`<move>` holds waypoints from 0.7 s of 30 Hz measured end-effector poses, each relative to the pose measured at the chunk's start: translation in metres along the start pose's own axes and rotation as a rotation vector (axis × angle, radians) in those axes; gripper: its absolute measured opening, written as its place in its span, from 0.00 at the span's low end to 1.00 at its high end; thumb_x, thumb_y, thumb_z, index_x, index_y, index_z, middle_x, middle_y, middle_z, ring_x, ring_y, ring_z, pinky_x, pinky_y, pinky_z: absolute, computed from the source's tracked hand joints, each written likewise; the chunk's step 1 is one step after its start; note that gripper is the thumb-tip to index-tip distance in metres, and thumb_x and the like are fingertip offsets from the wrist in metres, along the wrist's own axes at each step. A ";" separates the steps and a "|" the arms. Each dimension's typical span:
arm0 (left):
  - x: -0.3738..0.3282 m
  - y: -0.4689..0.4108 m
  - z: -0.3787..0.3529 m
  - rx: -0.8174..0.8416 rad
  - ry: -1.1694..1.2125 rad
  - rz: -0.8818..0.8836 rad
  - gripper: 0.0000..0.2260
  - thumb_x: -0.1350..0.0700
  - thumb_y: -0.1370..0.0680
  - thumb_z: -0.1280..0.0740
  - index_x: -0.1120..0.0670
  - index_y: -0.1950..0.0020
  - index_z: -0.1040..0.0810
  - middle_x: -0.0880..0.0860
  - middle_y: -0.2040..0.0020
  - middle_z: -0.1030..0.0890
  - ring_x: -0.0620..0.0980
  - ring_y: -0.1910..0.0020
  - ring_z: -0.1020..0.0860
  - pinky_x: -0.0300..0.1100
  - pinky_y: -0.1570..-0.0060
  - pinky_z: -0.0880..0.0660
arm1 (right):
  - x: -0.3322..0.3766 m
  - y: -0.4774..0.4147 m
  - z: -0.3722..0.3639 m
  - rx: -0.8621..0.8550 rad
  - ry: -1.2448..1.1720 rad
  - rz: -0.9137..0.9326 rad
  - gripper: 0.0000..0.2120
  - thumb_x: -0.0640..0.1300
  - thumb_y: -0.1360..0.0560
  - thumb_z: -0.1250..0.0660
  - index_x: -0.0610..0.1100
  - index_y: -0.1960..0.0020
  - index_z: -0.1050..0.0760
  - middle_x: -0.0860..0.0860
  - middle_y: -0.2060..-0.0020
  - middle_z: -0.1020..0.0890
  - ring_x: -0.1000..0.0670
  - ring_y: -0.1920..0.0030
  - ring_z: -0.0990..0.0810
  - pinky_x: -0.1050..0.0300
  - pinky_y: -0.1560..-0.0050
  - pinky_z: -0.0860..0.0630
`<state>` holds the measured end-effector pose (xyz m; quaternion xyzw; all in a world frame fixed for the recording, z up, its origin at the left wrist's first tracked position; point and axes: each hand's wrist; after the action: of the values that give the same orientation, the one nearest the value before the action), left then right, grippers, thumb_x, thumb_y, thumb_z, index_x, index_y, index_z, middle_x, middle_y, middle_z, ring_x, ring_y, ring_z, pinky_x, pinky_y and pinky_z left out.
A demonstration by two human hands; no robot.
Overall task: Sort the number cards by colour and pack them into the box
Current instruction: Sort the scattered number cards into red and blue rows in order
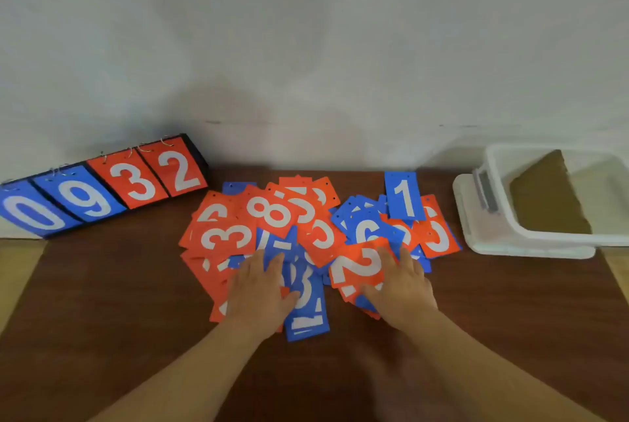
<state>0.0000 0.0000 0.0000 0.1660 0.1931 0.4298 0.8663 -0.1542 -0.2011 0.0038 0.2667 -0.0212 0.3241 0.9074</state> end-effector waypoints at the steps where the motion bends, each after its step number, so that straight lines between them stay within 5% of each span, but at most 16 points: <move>1: -0.001 -0.005 -0.001 0.009 0.008 -0.008 0.37 0.34 0.21 0.39 0.44 0.18 0.51 0.55 0.18 0.52 0.58 0.19 0.53 0.55 0.22 0.48 | 0.001 -0.006 -0.001 0.011 -0.033 -0.022 0.42 0.68 0.29 0.35 0.59 0.22 0.52 0.45 0.21 0.49 0.38 0.23 0.43 0.38 0.29 0.33; 7: -0.015 -0.035 -0.007 -0.063 0.006 -0.075 0.36 0.33 0.21 0.42 0.44 0.18 0.52 0.55 0.18 0.53 0.58 0.19 0.53 0.56 0.22 0.48 | 0.008 -0.030 -0.011 -0.035 -0.017 -0.137 0.43 0.69 0.28 0.36 0.56 0.21 0.51 0.44 0.20 0.49 0.38 0.22 0.45 0.40 0.28 0.35; 14: -0.011 -0.076 0.011 -0.159 0.035 0.017 0.34 0.35 0.22 0.37 0.41 0.20 0.49 0.56 0.19 0.51 0.62 0.20 0.50 0.58 0.24 0.44 | 0.011 -0.048 -0.014 -0.206 0.107 -0.089 0.41 0.72 0.30 0.36 0.54 0.24 0.43 0.46 0.25 0.38 0.40 0.27 0.35 0.41 0.33 0.30; 21: 0.000 -0.115 0.022 -0.158 -0.066 0.073 0.33 0.31 0.21 0.43 0.42 0.20 0.47 0.57 0.20 0.46 0.63 0.21 0.47 0.60 0.25 0.44 | 0.018 -0.086 -0.003 -0.217 0.021 -0.041 0.39 0.67 0.26 0.34 0.54 0.22 0.45 0.47 0.23 0.40 0.42 0.23 0.41 0.42 0.28 0.37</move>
<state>0.0888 -0.0683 -0.0331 0.1183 0.1236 0.4692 0.8664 -0.0892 -0.2448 -0.0356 0.1639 -0.0411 0.3040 0.9376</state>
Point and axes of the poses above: each hand's wrist, its own y-axis away from the middle knuckle, its own z-axis out of the back of the hand, x = y × z
